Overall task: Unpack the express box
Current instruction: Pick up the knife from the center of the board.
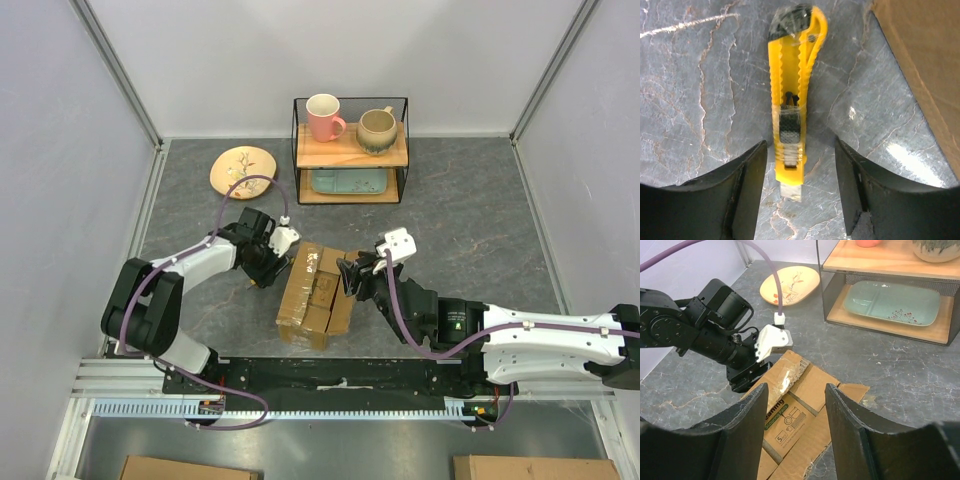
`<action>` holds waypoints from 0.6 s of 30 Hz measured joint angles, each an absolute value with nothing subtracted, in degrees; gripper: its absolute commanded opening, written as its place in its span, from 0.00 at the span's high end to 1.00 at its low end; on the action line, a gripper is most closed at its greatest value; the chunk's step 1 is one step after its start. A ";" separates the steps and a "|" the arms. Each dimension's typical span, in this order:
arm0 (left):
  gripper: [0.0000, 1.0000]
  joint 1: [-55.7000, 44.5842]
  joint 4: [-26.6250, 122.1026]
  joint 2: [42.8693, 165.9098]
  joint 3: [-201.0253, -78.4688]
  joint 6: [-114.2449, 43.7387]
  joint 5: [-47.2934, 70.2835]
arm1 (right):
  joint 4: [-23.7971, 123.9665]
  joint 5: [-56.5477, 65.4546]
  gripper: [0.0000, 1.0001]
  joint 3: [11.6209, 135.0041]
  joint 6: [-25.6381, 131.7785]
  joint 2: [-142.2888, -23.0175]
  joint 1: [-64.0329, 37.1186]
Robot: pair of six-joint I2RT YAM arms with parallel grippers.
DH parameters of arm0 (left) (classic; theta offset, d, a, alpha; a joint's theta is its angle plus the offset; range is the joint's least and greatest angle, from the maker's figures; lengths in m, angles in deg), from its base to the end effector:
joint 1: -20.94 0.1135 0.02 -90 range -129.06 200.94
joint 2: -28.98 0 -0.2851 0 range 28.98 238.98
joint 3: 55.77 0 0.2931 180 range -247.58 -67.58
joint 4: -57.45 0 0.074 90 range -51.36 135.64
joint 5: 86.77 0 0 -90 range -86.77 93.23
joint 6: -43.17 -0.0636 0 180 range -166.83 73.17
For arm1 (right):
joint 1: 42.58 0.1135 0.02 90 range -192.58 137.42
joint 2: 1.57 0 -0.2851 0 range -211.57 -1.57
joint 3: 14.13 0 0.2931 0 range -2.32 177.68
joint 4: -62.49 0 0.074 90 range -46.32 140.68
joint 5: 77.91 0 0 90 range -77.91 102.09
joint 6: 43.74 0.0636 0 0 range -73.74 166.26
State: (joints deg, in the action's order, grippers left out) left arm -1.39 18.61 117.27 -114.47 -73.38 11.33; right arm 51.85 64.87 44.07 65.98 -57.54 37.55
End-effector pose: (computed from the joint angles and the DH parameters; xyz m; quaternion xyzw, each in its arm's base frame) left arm 0.2896 -0.1286 0.1264 0.4174 0.8866 -0.0625 0.1891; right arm 0.0953 0.2520 0.3447 -0.0902 0.7322 0.2312 0.6343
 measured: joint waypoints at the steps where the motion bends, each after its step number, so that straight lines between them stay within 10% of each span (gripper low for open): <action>1: 0.41 -1.34 19.00 116.38 -113.58 -73.99 11.33 | 51.85 64.87 0.44 44.07 65.98 -57.58 37.53; 8: 0.70 -1.32 19.88 112.38 -109.55 -76.79 11.83 | 51.85 64.91 0.46 44.07 65.98 -57.93 37.53; 18: 0.79 -1.28 18.63 110.26 -108.37 -79.41 9.91 | 51.83 64.98 0.46 44.57 65.28 -58.67 37.53</action>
